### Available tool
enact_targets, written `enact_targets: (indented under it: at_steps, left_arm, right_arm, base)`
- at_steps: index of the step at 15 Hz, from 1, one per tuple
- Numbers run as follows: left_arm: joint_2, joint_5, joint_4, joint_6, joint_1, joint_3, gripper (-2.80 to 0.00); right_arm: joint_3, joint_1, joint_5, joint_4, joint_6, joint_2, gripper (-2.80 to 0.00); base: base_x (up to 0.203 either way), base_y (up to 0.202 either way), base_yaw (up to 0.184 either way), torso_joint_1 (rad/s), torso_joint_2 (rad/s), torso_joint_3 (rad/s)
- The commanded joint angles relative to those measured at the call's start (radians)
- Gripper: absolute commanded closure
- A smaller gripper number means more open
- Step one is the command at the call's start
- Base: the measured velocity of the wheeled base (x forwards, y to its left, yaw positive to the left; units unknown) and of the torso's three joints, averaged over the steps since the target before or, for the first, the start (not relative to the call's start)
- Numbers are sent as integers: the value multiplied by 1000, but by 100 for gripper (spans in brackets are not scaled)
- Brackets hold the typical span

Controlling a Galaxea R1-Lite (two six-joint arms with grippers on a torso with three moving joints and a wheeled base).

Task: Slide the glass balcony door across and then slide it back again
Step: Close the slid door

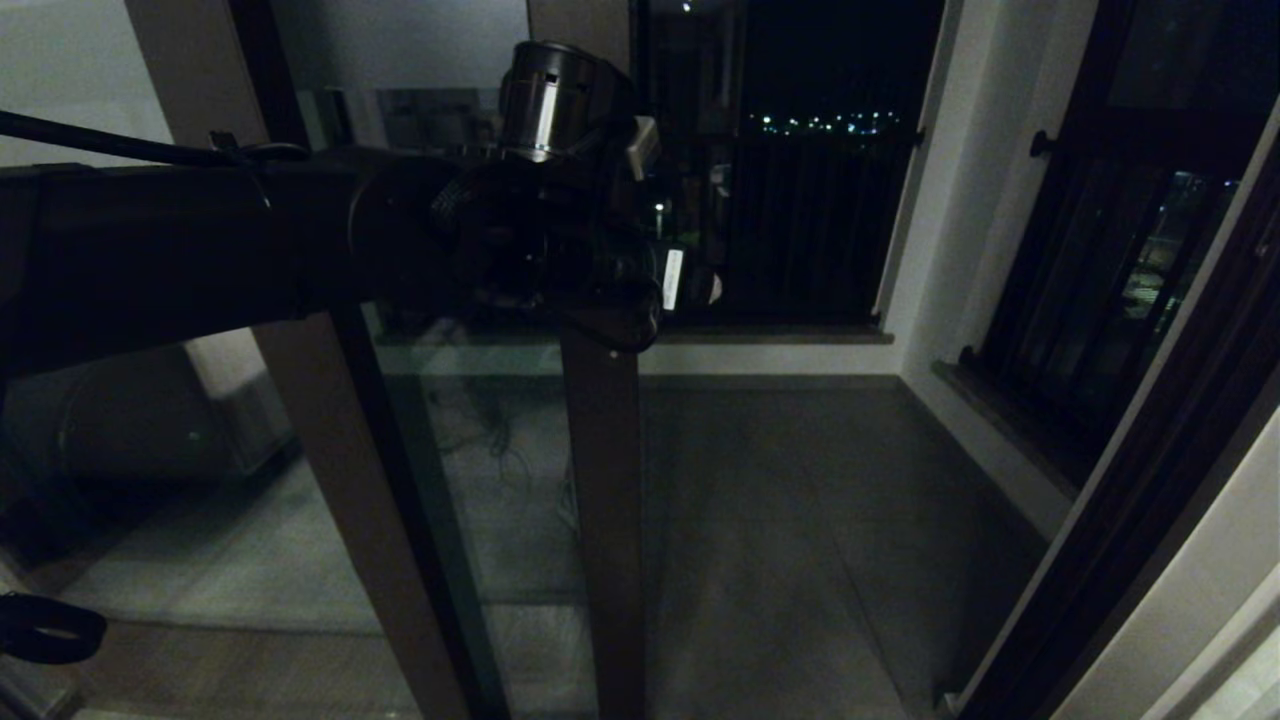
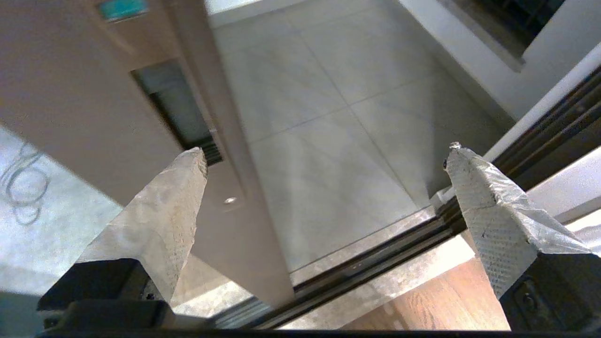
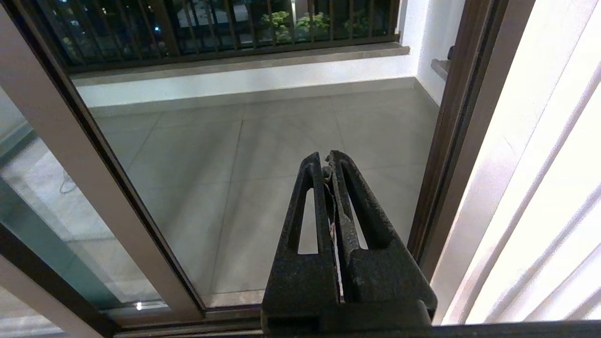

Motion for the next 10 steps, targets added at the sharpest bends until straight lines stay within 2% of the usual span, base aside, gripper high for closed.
enact_targets:
  at_steps: [1,10]
  left_arm:
    - [16,3,-3,-1,-4,0,-280]
    - [74,14,-75,0,4,-6,-280]
  right_arm:
    - [0,0,0,0,0,1,0]
    - [0,0,0,0,0,1,0]
  base:
    - [0,0,0,0,0,0]
    - [0,0,0,0,0,0]
